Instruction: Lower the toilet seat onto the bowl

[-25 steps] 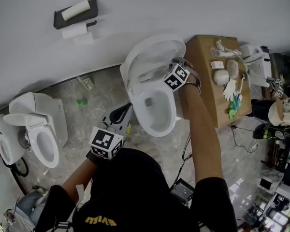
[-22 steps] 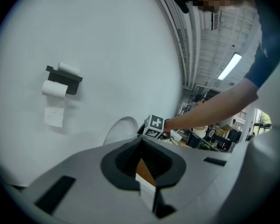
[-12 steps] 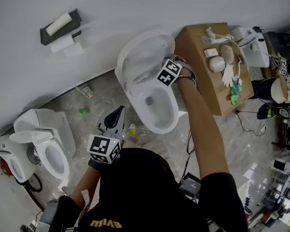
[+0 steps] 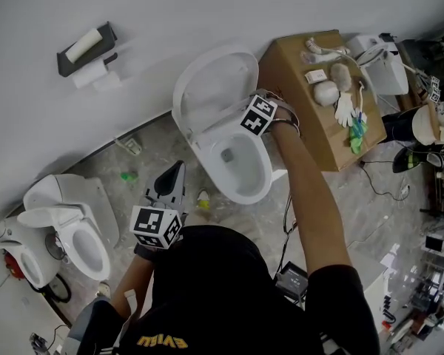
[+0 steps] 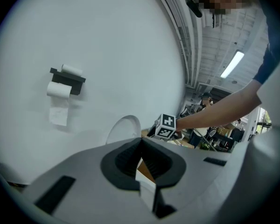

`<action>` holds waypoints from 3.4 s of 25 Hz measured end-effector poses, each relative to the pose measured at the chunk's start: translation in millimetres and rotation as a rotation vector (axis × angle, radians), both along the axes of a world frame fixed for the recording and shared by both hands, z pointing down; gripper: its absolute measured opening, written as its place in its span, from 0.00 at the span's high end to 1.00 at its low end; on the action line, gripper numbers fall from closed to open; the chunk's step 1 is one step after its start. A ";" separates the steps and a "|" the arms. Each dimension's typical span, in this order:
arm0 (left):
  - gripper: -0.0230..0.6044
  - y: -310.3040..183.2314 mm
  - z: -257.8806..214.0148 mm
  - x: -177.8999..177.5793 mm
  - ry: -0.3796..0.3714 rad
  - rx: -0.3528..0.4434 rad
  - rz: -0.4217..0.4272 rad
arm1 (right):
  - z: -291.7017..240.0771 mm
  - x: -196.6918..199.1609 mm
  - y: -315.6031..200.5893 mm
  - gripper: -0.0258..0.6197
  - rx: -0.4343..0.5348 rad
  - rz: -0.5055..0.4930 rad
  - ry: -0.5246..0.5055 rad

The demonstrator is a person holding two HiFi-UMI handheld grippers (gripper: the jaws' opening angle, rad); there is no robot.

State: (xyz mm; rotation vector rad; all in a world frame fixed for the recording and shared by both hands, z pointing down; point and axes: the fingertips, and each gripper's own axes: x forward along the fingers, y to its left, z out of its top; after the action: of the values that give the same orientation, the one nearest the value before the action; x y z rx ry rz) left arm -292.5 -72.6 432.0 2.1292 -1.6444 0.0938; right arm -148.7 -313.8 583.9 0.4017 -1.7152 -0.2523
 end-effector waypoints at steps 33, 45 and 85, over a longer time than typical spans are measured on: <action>0.94 -18.2 -6.7 96.8 0.002 0.069 0.204 | 16.4 51.9 53.9 0.76 0.010 0.071 0.017; 0.94 -7.9 4.8 114.7 -0.065 0.065 0.265 | 23.6 68.9 72.5 0.74 -0.016 0.056 0.020; 0.94 3.7 12.9 122.7 -0.076 0.044 0.342 | 45.6 114.2 117.4 0.73 0.081 0.133 -0.083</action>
State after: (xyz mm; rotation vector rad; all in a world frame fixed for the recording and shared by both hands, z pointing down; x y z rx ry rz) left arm -169.8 -68.9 444.9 2.4489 -1.3164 0.2482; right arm -34.4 -196.4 629.5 0.5905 -1.7552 -0.2108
